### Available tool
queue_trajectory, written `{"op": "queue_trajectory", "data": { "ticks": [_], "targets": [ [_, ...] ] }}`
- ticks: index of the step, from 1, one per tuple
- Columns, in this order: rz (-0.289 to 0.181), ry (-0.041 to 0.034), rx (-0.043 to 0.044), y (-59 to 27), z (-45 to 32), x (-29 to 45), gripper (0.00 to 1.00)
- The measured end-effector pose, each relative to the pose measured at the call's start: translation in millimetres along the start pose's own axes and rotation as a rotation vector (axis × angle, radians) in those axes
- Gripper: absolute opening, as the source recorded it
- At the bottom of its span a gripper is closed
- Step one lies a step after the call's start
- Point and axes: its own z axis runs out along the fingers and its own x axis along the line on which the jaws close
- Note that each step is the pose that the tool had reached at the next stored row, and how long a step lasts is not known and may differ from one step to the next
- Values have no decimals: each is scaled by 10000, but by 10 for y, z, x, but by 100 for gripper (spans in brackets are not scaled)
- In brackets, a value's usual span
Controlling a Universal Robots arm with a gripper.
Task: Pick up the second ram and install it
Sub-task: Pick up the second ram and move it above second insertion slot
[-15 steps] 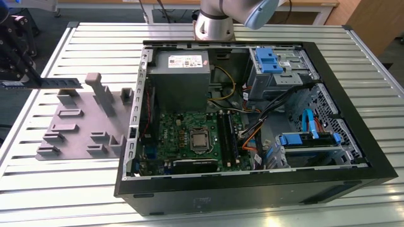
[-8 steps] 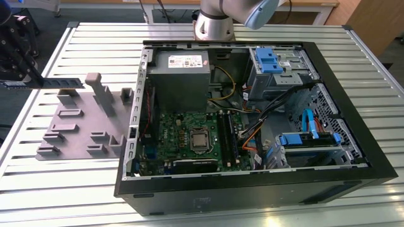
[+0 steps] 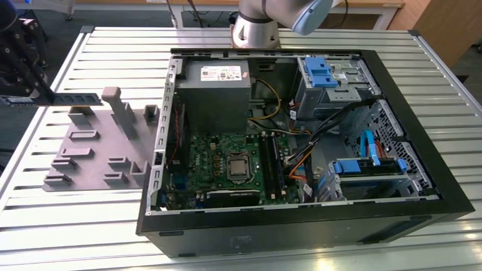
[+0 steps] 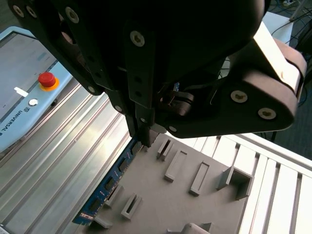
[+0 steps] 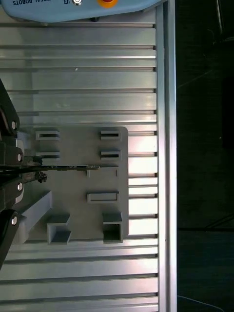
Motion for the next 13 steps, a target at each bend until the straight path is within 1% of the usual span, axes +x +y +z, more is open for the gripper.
{"op": "queue_trajectory", "data": {
  "ticks": [11,13],
  "targets": [
    [0,0,-1,-23,-1,-1,14],
    [0,0,-1,-97,-4,-4,14]
  ]
}}
